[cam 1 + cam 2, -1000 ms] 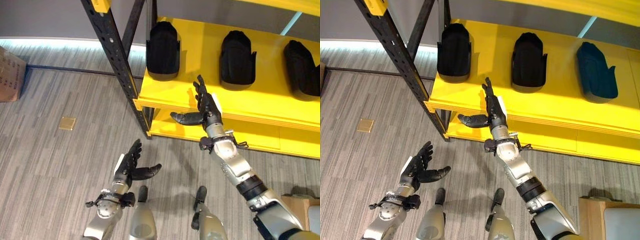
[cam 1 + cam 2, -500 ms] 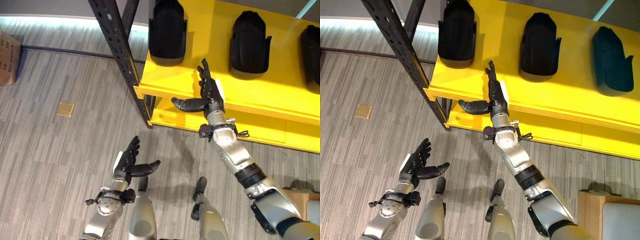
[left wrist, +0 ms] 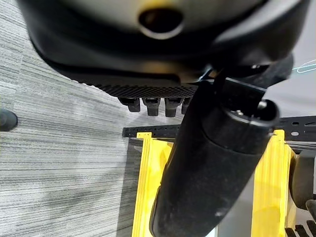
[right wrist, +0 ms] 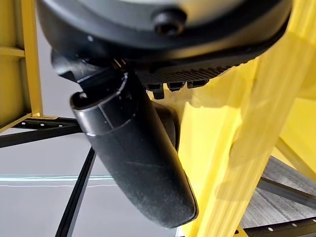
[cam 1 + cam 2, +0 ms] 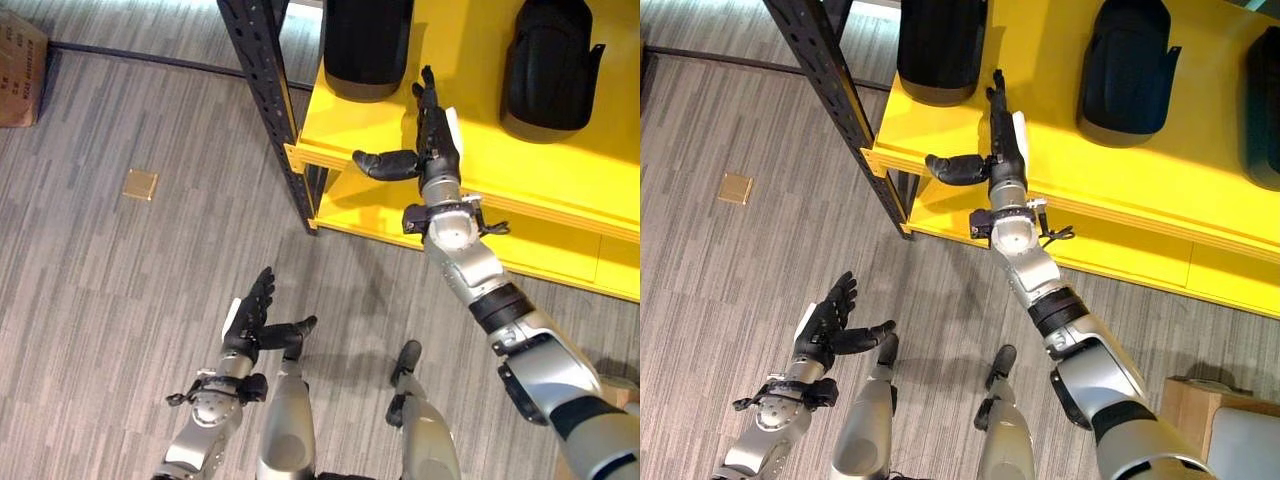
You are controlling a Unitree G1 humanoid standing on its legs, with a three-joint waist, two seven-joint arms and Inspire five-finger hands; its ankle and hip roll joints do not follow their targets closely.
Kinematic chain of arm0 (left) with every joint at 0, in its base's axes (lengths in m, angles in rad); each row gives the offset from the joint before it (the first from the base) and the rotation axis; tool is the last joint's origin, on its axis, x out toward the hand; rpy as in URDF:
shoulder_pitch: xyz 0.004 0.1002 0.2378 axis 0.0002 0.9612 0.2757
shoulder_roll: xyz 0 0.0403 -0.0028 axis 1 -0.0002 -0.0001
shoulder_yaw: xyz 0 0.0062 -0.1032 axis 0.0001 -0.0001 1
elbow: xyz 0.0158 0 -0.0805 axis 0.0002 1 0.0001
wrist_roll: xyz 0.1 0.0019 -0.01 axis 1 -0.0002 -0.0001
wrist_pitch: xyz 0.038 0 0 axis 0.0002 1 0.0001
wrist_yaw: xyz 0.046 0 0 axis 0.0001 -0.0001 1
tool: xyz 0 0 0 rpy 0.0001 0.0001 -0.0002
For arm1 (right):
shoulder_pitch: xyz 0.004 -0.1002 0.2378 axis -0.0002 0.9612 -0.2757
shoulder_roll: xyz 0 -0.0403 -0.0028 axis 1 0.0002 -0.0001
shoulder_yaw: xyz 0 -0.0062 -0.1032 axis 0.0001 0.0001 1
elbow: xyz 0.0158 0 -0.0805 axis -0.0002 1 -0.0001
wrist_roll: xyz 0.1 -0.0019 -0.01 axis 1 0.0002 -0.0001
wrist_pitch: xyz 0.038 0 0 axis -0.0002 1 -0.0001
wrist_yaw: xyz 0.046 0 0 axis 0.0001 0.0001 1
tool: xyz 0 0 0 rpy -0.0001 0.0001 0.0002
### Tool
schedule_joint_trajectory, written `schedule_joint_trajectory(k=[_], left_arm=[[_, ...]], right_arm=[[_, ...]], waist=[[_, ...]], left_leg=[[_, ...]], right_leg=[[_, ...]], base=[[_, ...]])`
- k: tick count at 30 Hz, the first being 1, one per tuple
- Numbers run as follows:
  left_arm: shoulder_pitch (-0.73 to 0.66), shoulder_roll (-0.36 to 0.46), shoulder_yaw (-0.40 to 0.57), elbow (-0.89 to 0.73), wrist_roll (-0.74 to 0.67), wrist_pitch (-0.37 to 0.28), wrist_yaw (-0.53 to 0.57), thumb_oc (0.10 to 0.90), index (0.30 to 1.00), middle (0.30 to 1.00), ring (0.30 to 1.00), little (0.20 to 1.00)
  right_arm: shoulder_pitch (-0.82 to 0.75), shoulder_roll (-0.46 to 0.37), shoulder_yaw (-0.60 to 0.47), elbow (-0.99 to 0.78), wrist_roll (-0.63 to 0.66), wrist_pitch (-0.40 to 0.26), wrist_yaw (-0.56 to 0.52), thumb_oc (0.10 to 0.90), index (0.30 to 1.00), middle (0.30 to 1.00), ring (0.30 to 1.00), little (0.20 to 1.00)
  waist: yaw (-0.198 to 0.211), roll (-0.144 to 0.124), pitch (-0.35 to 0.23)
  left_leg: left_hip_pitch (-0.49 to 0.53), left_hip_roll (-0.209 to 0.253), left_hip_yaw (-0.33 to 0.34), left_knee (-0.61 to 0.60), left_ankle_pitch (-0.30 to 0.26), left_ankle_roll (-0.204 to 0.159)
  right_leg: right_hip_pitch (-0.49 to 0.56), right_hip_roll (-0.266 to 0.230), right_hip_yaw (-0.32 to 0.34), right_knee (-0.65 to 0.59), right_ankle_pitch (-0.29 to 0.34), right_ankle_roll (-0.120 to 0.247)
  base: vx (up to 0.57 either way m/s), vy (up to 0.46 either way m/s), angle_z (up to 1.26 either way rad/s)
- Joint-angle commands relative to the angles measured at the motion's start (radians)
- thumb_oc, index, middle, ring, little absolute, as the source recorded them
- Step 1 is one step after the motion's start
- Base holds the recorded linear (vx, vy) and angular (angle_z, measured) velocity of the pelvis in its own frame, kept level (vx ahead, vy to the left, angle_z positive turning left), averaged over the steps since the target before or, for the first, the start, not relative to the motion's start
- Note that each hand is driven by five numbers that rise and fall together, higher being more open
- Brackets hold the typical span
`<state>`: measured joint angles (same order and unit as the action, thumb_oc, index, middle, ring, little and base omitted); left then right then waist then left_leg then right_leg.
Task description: Move parts from the plastic box to the shelf.
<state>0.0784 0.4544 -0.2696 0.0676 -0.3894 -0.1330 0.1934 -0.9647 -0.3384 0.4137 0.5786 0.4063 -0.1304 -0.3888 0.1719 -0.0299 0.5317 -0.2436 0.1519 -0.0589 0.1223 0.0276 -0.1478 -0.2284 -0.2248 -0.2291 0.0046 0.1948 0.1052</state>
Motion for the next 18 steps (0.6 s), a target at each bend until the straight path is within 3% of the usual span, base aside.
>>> schedule_joint_trajectory(k=[1,18], left_arm=[[0.044,0.065,0.021,-0.167,-0.015,-0.107,0.024,0.9,1.0,1.0,1.0,1.0],[0.039,0.072,0.022,-0.162,-0.022,-0.116,0.041,0.9,1.0,1.0,1.0,1.0]], right_arm=[[-0.165,-0.015,-0.005,-0.029,0.038,-0.099,-0.002,0.9,1.0,1.0,1.0,1.0],[-0.229,-0.018,0.001,0.081,0.087,-0.099,0.004,0.9,1.0,1.0,1.0,1.0]], waist=[[0.001,-0.028,-0.043],[0.018,-0.027,-0.02]], left_leg=[[-0.028,-0.01,0.004,0.022,-0.001,0.041],[-0.063,-0.014,-0.01,0.034,0.0,0.043]], right_leg=[[0.055,-0.121,0.068,0.129,-0.101,0.071],[0.033,-0.125,0.061,0.139,-0.097,0.07]], base=[[0.0,0.0,0.0],[0.0,0.0,0.03]])
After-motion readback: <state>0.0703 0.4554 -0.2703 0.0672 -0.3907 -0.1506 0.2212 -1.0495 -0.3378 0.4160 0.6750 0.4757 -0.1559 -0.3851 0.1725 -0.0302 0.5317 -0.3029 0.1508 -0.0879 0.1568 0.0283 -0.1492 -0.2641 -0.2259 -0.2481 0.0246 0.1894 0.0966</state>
